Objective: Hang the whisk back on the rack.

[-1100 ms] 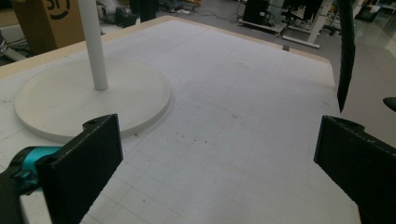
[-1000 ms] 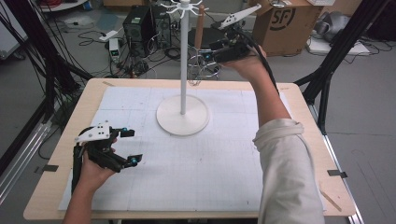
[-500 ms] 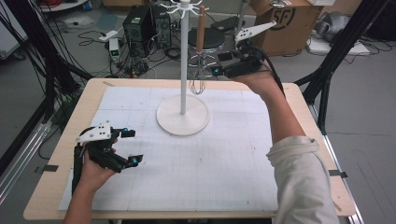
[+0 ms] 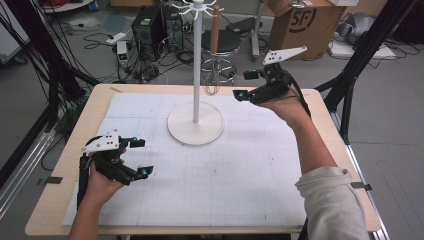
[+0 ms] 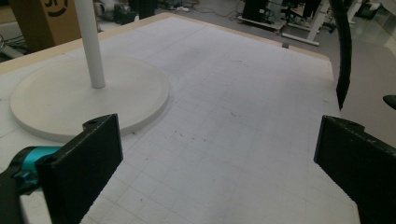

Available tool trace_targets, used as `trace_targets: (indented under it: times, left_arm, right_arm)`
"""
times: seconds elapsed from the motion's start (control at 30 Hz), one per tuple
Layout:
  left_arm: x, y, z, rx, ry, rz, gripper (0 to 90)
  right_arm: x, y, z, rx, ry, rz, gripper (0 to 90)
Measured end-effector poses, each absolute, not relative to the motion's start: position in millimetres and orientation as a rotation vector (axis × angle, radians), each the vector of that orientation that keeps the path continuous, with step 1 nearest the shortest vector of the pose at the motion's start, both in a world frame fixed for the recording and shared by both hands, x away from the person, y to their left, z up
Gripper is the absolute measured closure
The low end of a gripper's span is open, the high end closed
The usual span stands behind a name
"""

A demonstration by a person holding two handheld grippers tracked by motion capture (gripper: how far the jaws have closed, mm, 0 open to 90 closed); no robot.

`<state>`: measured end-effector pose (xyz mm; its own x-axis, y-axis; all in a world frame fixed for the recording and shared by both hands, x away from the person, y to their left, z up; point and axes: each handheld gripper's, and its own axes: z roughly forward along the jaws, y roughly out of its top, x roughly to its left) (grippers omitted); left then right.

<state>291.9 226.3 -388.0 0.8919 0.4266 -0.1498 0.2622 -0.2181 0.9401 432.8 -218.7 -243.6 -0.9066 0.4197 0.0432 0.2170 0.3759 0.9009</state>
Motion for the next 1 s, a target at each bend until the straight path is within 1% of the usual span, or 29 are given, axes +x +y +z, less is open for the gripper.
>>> trace_targets:
  times: [0.07,0.13,0.43,0.7,1.0]
  left_arm:
    - [291.5,226.2,-387.8,1.811,0.519,0.165,1.7]
    - [291.1,226.4,-387.5,1.808,0.519,0.167,1.7]
    - [291.1,225.5,-387.7,1.809,0.518,0.162,1.7]
    - [290.9,225.2,-387.7,1.809,0.517,0.157,1.7]
    - [291.5,225.5,-388.6,1.808,0.517,0.159,1.7]
  right_arm:
    - [429.4,-221.9,-247.9,0.577,2.416,1.58,7.9]
    - [424.7,-225.3,-252.6,0.594,2.394,1.604,1.2]
    - [405.9,-242.9,-269.8,0.589,2.366,1.67,0.0]
    - [385.9,-261.0,-293.8,0.628,2.343,1.687,0.1]
    - [363.7,-275.4,-312.4,0.623,2.34,1.629,0.1]
